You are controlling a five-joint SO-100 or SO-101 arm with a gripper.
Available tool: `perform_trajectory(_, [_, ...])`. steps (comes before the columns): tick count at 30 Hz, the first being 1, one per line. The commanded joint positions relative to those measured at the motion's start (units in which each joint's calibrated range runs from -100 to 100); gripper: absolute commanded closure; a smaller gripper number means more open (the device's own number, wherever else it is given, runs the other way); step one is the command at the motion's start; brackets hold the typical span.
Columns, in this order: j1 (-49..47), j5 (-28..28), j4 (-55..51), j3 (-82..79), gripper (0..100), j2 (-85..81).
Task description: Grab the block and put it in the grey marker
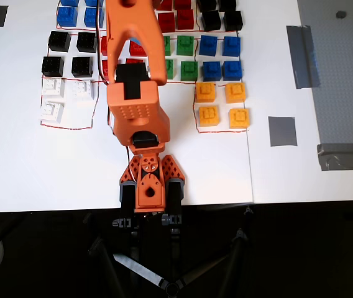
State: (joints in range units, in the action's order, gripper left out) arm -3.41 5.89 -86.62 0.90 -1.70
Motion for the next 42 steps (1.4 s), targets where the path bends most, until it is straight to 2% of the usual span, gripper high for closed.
perform_trajectory(1, [-0.84,0.54,0.82,-0.85,100,-5.82])
perform_trajectory(21, [-0.84,0.68,0.9,-1.85,100,-6.94])
perform_trajectory(29, [-2.83,3.76,0.66,-4.03,99,-14.19])
perform_trajectory(32, [-3.33,5.81,-2.36,-2.49,99,-13.33])
perform_trajectory(42, [-3.75,6.84,-4.56,-8.21,100,-15.66])
